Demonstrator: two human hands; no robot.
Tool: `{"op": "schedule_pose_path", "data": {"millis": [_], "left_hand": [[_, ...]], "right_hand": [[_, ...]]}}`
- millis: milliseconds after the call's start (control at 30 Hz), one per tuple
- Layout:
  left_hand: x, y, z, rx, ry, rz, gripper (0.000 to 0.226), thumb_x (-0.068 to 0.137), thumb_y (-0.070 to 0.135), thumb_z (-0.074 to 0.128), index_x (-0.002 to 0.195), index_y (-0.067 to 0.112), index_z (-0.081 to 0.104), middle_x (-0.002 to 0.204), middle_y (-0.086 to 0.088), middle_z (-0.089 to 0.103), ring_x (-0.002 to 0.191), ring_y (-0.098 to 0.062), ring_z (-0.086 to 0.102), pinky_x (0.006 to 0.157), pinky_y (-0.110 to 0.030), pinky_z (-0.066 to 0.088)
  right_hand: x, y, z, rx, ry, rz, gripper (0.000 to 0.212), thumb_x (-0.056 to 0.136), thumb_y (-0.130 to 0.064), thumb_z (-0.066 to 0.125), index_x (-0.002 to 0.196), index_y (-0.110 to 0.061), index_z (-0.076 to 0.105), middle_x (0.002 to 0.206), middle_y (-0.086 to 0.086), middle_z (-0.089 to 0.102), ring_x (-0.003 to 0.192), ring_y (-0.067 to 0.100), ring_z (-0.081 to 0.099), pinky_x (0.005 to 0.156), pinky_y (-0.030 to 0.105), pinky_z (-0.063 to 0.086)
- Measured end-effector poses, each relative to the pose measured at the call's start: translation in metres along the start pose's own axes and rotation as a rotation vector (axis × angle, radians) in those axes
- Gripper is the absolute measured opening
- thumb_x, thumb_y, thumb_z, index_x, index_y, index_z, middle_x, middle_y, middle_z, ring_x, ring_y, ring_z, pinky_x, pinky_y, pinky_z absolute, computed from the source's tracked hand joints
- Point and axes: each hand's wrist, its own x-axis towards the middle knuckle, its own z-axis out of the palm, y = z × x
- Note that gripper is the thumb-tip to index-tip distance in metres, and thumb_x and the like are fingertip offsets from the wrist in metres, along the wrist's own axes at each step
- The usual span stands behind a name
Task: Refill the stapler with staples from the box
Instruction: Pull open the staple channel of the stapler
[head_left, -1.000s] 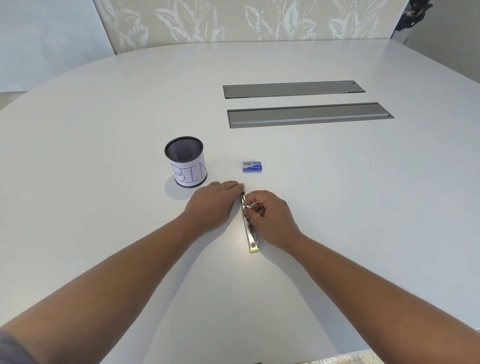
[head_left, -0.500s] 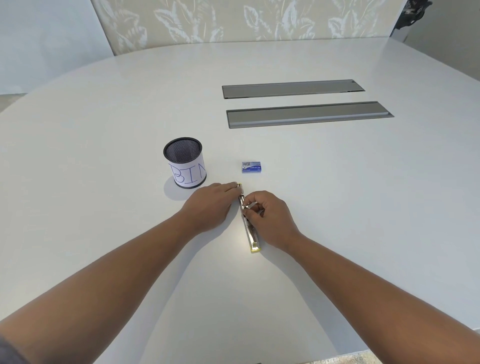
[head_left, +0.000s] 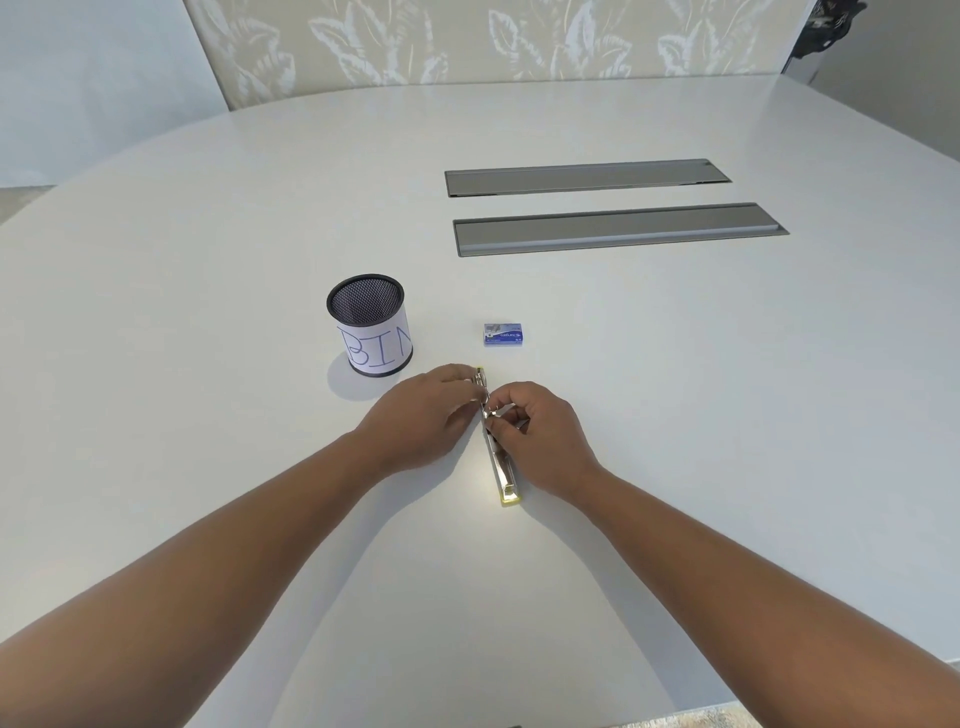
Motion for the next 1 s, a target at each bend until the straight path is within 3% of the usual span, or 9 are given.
{"op": "schedule_pose_path", "data": {"millis": [133,200,300,367,467,600,800,1000], "left_hand": [[0.009,0.003,0.001,-0.205,0.0,-0.221,0.014,0.093,0.032,0.064,0.106,0.03,0.071,0.116,0.016,0.065,0.086,0.021,0.052,0.071,-0.015,0.04],[0.014,0.005,-0.001,-0.26,-0.019,-0.289,0.011,0.089,0.035,0.07,0.099,0.032,0.071,0.108,0.019,0.063,0.08,0.026,0.05,0.07,-0.01,0.035],[0.021,0.007,-0.006,-0.311,-0.052,-0.371,0.015,0.083,0.033,0.077,0.097,0.032,0.071,0.104,0.022,0.06,0.077,0.016,0.055,0.074,-0.011,0.036],[0.026,0.009,-0.009,-0.341,-0.066,-0.407,0.016,0.08,0.03,0.079,0.095,0.029,0.072,0.104,0.018,0.064,0.088,0.005,0.059,0.077,-0.015,0.04],[0.034,0.013,-0.015,-0.359,-0.111,-0.462,0.016,0.075,0.03,0.081,0.087,0.026,0.072,0.097,0.009,0.071,0.09,-0.008,0.065,0.068,-0.02,0.046],[0.045,0.02,-0.019,-0.345,-0.18,-0.523,0.014,0.068,0.022,0.082,0.075,0.023,0.07,0.083,0.004,0.073,0.077,-0.014,0.068,0.058,-0.024,0.05],[0.053,0.029,-0.023,-0.282,-0.209,-0.557,0.015,0.066,0.017,0.083,0.077,0.015,0.074,0.082,-0.003,0.076,0.081,-0.021,0.072,0.063,-0.032,0.057],[0.053,0.033,-0.024,-0.323,-0.207,-0.592,0.011,0.067,0.01,0.08,0.076,0.01,0.073,0.084,-0.009,0.076,0.066,-0.017,0.06,0.057,-0.027,0.048]], "right_hand": [[0.0,0.0,0.0,0.009,0.007,0.015,0.014,0.088,-0.015,0.069,0.091,-0.028,0.069,0.084,-0.012,0.067,0.071,0.003,0.063,0.076,0.034,0.056],[-0.001,0.001,0.0,0.019,0.009,0.02,0.015,0.087,-0.015,0.07,0.09,-0.03,0.069,0.078,-0.012,0.066,0.067,0.003,0.062,0.073,0.032,0.056],[0.0,0.001,0.0,0.019,0.013,0.016,0.015,0.086,-0.016,0.07,0.089,-0.031,0.068,0.071,-0.013,0.065,0.063,0.002,0.06,0.07,0.031,0.056],[0.0,0.001,0.0,0.022,0.012,0.016,0.016,0.086,-0.016,0.07,0.088,-0.031,0.067,0.07,-0.012,0.066,0.062,0.004,0.06,0.069,0.033,0.056],[0.0,0.001,0.0,0.011,0.01,0.011,0.016,0.086,-0.014,0.069,0.088,-0.029,0.066,0.072,-0.01,0.066,0.064,0.005,0.061,0.07,0.034,0.056],[0.0,0.001,0.0,-0.004,0.011,0.001,0.015,0.085,-0.014,0.07,0.086,-0.029,0.066,0.071,-0.012,0.065,0.062,0.003,0.059,0.068,0.031,0.053],[0.001,0.003,0.001,-0.008,0.017,0.005,0.015,0.085,-0.016,0.07,0.087,-0.029,0.064,0.07,-0.014,0.064,0.062,0.002,0.059,0.066,0.026,0.05],[0.001,0.004,0.001,-0.01,0.011,0.005,0.013,0.085,-0.017,0.069,0.087,-0.029,0.064,0.072,-0.013,0.065,0.062,0.003,0.059,0.065,0.026,0.049]]}}
